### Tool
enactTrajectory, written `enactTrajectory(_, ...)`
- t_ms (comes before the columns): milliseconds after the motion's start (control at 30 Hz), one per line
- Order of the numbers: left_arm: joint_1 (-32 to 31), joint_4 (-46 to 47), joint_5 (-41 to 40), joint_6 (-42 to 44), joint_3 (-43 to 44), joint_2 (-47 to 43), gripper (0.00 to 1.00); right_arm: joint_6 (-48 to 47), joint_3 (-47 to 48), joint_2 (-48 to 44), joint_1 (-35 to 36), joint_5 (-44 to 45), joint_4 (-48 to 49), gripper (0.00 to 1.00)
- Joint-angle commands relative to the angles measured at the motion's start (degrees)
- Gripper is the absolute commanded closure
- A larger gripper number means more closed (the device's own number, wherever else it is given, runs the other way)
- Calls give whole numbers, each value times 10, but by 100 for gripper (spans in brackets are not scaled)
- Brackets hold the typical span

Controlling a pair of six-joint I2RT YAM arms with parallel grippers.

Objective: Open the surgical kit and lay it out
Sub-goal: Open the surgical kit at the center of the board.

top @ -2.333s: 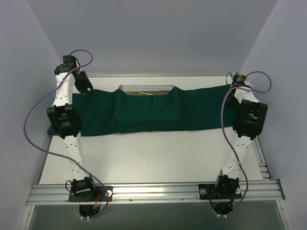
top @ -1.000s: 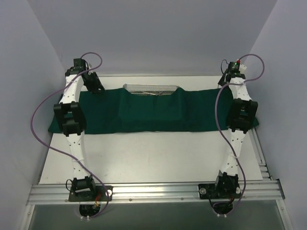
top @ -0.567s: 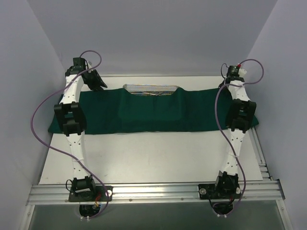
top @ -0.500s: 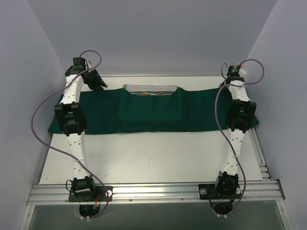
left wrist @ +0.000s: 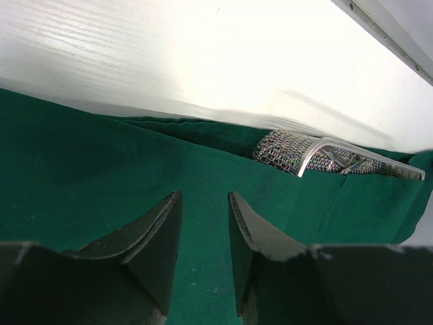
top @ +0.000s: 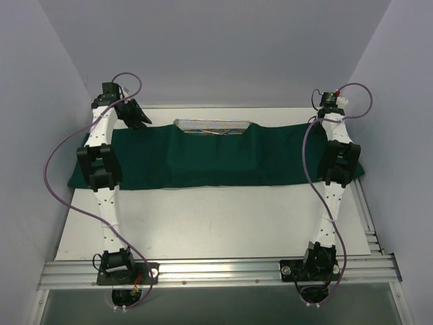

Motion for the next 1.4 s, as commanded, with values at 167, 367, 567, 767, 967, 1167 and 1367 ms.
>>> enactTrajectory(167, 2, 25, 14, -6, 15, -9, 58, 0, -10, -8, -6, 24, -39, 100)
enactTrajectory(367, 3, 19, 10, -3, 2, -16, 58, 11, -11, -43, -10, 29, -34, 100)
enactTrajectory(567, 7, 15, -1, -6, -5, -26, 58, 35, -4, -90, -14, 7, -36, 100)
enactTrajectory(767, 11, 19, -1, -10, -27, -41, 58, 52, -37, -153, -26, -44, -62, 100)
enactTrajectory(967, 19, 34, 12, -30, -19, -33, 58, 46, -141, -216, -28, -53, -92, 100)
enactTrajectory(1167, 19, 41, 18, -35, -32, -33, 59, 37, -226, -258, -30, -67, -116, 100)
enactTrajectory(1367, 20, 44, 19, -36, -31, -32, 59, 51, -378, -316, -33, -71, -114, 100)
